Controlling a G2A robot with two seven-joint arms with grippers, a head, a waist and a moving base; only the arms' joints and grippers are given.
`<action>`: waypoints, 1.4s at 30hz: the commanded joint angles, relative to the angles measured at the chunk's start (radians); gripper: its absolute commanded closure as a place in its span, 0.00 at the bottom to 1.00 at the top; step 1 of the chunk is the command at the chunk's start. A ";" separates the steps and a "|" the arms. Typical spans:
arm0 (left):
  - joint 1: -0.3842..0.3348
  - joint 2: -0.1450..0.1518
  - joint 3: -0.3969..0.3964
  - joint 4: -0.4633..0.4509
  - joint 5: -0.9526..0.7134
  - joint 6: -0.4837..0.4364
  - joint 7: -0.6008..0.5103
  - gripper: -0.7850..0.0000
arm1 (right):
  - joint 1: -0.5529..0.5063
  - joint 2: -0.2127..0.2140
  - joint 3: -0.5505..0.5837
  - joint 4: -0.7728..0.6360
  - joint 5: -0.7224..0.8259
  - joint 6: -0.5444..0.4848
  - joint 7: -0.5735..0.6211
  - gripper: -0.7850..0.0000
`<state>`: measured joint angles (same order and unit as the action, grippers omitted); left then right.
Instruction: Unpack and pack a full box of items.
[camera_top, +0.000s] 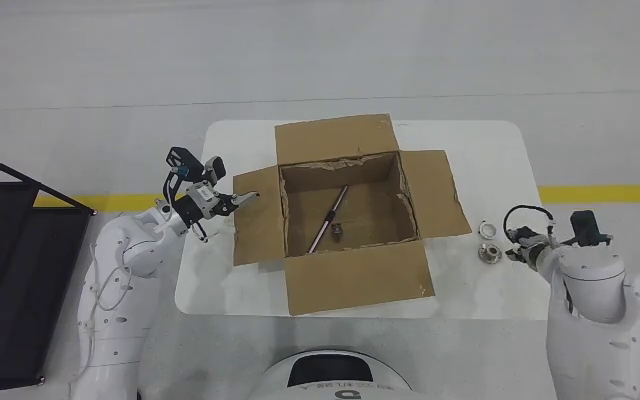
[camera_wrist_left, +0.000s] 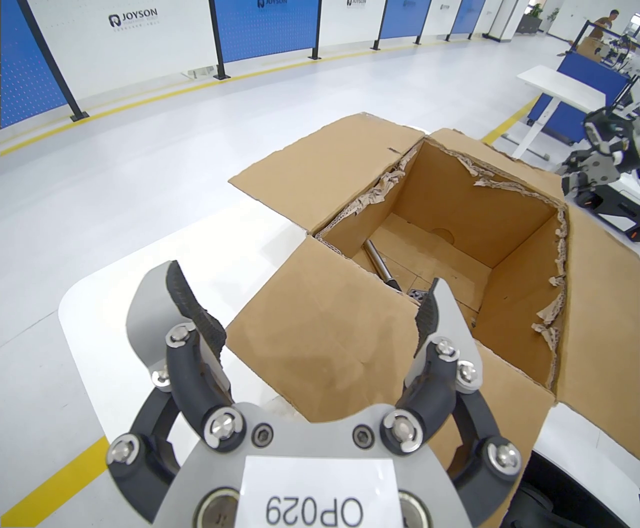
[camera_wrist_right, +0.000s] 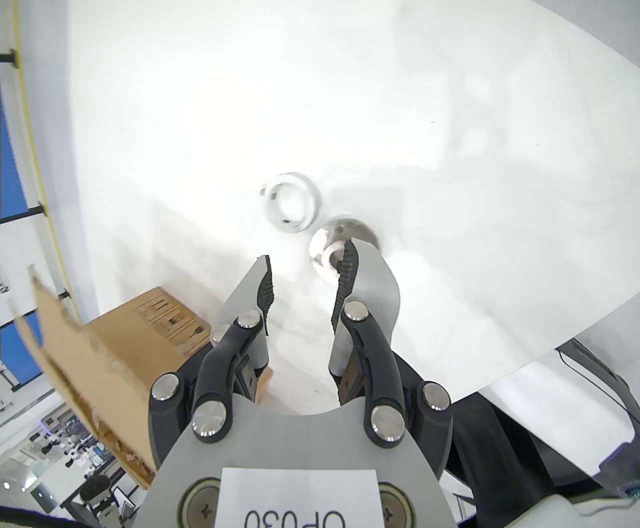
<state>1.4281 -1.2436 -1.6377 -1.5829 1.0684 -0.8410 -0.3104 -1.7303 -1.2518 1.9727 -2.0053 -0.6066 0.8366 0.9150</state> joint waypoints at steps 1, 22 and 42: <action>0.000 0.000 0.000 0.000 0.000 0.000 0.000 0.00 | -0.036 -0.004 -0.005 -0.103 0.021 -0.006 -0.030 0.61; 0.000 0.000 0.000 0.000 0.000 0.000 0.000 0.00 | 0.052 -0.009 -0.314 -0.345 0.144 -0.344 -0.118 0.00; 0.000 0.000 0.000 0.000 0.000 0.000 0.000 0.00 | 0.535 -0.046 -1.009 -0.032 -0.375 -0.225 0.018 0.00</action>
<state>1.4281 -1.2436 -1.6377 -1.5829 1.0684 -0.8410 -0.3104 -1.2588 -1.2874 1.0553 -2.0897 -0.9351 0.5707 0.9239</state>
